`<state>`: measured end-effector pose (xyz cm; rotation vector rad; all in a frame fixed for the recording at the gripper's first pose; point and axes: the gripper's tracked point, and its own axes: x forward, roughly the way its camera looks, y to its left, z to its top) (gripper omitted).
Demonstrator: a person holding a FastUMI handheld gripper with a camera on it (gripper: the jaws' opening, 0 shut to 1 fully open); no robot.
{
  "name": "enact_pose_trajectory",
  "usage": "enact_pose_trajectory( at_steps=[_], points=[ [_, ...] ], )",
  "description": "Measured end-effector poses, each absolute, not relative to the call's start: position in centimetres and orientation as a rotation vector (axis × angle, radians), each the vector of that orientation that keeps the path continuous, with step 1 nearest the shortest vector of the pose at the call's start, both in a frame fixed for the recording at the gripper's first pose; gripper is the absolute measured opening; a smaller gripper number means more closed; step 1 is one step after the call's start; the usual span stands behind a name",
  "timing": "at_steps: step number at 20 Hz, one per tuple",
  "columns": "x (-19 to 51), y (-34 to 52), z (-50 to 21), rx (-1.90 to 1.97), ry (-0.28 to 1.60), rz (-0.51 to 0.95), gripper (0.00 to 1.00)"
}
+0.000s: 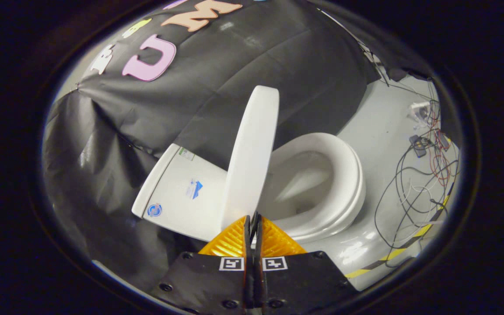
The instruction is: Open the toilet lid.
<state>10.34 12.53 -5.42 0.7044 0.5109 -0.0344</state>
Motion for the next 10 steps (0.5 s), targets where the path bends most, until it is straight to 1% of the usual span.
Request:
enact_pose_trajectory(
  at_steps=[10],
  points=[
    [11.5,15.0,-2.0,0.613,0.444,-0.068,0.01]
  ],
)
